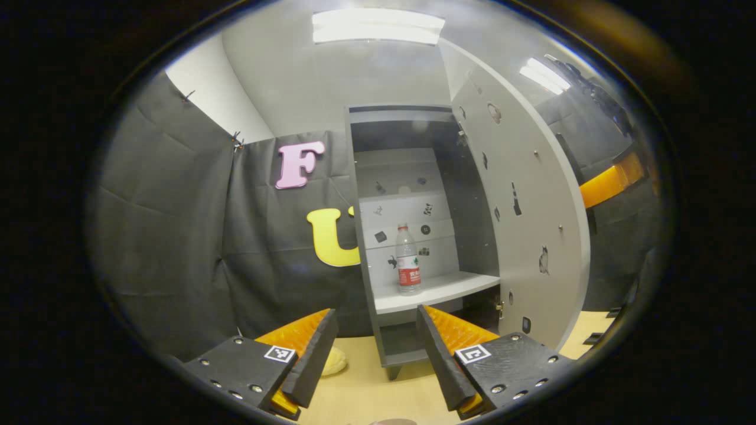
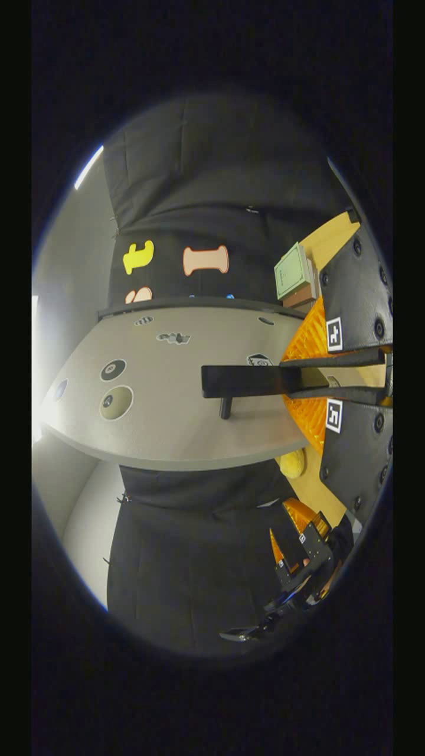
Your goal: Open the cabinet door with the right hand, grasp the bottle in the cabinet with the left hand and place it on the coaster, then close the cabinet door with the right hand.
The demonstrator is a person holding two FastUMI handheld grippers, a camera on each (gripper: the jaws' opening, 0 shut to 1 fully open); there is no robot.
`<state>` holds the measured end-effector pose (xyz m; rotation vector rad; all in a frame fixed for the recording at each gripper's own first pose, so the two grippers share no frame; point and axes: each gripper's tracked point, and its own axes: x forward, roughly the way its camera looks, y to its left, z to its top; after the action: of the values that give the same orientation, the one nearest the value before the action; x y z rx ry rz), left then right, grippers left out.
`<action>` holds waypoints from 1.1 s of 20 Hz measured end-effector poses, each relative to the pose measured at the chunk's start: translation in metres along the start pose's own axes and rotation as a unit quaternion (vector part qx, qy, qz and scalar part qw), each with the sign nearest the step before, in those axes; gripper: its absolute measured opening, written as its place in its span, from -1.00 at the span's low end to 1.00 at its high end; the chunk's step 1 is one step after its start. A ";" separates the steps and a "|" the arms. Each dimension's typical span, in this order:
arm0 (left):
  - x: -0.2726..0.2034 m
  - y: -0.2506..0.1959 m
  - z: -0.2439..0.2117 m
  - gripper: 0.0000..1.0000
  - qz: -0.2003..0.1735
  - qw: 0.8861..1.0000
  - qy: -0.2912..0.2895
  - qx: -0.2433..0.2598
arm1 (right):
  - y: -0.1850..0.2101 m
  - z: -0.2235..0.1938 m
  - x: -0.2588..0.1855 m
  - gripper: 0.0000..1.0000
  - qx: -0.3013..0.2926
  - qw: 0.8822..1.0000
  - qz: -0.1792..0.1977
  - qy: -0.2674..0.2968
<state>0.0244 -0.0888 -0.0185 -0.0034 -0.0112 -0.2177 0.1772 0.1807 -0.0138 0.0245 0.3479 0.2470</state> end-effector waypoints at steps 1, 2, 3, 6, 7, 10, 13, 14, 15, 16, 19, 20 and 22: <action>0.000 -0.006 0.001 0.65 -0.004 1.000 0.000 -0.001 | -0.004 0.000 -0.003 -0.77 0.001 1.000 -0.009 0.001; 0.000 -0.011 0.002 0.65 -0.009 1.000 -0.001 -0.001 | -0.008 -0.001 -0.004 -0.77 0.000 1.000 -0.020 0.002; -0.002 -0.016 0.004 0.65 -0.012 1.000 -0.003 -0.001 | -0.014 -0.002 -0.005 -0.77 0.000 0.999 -0.032 0.004; -0.002 -0.029 0.007 0.60 -0.022 1.000 -0.006 0.000 | -0.031 -0.003 -0.006 -0.78 0.009 0.998 -0.059 0.005; -0.002 -0.033 0.007 0.70 -0.025 1.000 -0.005 0.001 | -0.036 -0.003 -0.007 -0.82 0.014 0.998 -0.065 0.005; 0.001 -0.041 0.007 0.60 -0.029 1.000 -0.001 0.000 | -0.061 -0.002 -0.013 -0.85 0.014 0.995 -0.096 -0.001; 0.004 -0.051 0.009 0.60 -0.032 0.999 0.001 0.005 | -0.084 -0.002 -0.024 -0.84 0.032 0.991 -0.126 -0.014; 0.005 -0.054 0.010 0.60 -0.035 0.999 0.000 0.007 | -0.092 -0.003 -0.029 -1.00 0.044 0.990 -0.136 -0.016; 0.007 -0.058 0.012 0.60 -0.038 0.999 -0.002 0.009 | -0.096 -0.004 -0.038 -1.00 0.047 0.989 -0.138 -0.017; 0.008 -0.062 0.014 0.65 -0.040 0.999 -0.002 0.011 | -0.098 -0.011 -0.043 -0.82 0.053 0.990 -0.133 -0.014; 0.014 -0.077 0.021 0.59 -0.050 0.999 -0.006 0.011 | -0.101 -0.021 -0.064 -0.29 0.046 0.990 -0.129 -0.017; 0.017 -0.081 0.024 0.65 -0.051 0.999 -0.009 0.012 | -0.100 -0.022 -0.072 0.04 0.037 0.991 -0.125 -0.022; 0.024 -0.087 0.033 0.60 -0.054 0.998 -0.016 0.012 | -0.109 -0.019 -0.080 0.69 0.016 0.991 -0.128 -0.034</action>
<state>0.0290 -0.1793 0.0149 0.0187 -0.0457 -0.3259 0.1232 0.0553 -0.0122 0.0199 0.2828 -0.0144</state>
